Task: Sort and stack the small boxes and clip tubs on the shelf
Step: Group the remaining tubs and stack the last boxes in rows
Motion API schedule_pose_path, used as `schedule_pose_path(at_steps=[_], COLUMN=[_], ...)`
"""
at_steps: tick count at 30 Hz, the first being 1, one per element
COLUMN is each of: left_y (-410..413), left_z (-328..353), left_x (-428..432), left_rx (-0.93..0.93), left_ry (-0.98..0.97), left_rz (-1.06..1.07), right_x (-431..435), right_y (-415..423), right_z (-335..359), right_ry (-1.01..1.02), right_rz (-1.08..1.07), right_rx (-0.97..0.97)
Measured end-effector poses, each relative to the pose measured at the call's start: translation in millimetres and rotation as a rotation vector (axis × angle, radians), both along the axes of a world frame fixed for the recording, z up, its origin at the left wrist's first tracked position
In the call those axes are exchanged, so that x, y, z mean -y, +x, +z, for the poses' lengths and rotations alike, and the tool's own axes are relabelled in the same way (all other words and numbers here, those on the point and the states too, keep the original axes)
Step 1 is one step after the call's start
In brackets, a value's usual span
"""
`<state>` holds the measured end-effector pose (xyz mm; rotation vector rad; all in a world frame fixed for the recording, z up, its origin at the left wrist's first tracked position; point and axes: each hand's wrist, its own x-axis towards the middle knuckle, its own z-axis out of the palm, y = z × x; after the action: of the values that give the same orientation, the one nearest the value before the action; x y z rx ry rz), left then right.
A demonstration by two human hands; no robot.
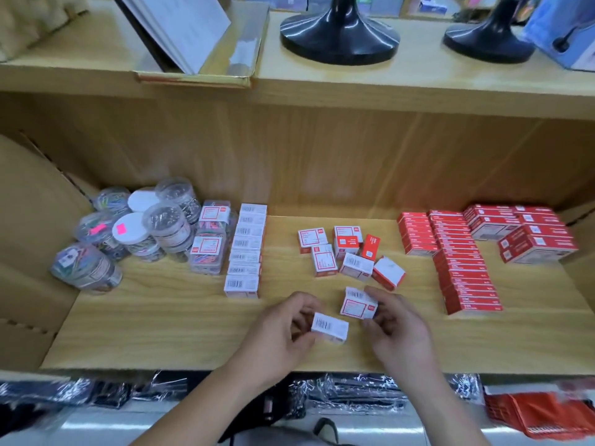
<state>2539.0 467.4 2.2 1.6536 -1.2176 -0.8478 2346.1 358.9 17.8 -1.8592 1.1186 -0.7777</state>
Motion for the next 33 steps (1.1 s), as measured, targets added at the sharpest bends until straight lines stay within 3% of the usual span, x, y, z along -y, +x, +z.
schedule_pose_path(at_steps=[4, 8, 14, 19, 24, 29, 33], left_y=[-4, -1, 6, 34, 100, 129, 142], left_z=[2, 2, 10, 31, 52, 61, 58], left_x=[7, 17, 23, -2, -26, -36, -43], left_rx=[-0.021, 0.091, 0.157, 0.022, 0.179, 0.19, 0.258], left_ry=[0.006, 0.027, 0.077, -0.096, -0.188, -0.201, -0.222], left_rz=[0.019, -0.025, -0.112, 0.127, 0.368, 0.395, 0.391], right_x=[-7, -8, -12, -4, 17, 40, 41], right_y=[5, 5, 17, 55, 155, 230, 241], right_z=[-2, 8, 11, 46, 77, 52, 40], right_ry=[0.116, 0.219, 0.19, 0.14, 0.025, -0.043, -0.013], right_rz=[0.147, 0.258, 0.178, 0.192, 0.189, 0.24, 0.106], right_rx=[0.062, 0.051, 0.026, 0.056, 0.001, -0.13, -0.102])
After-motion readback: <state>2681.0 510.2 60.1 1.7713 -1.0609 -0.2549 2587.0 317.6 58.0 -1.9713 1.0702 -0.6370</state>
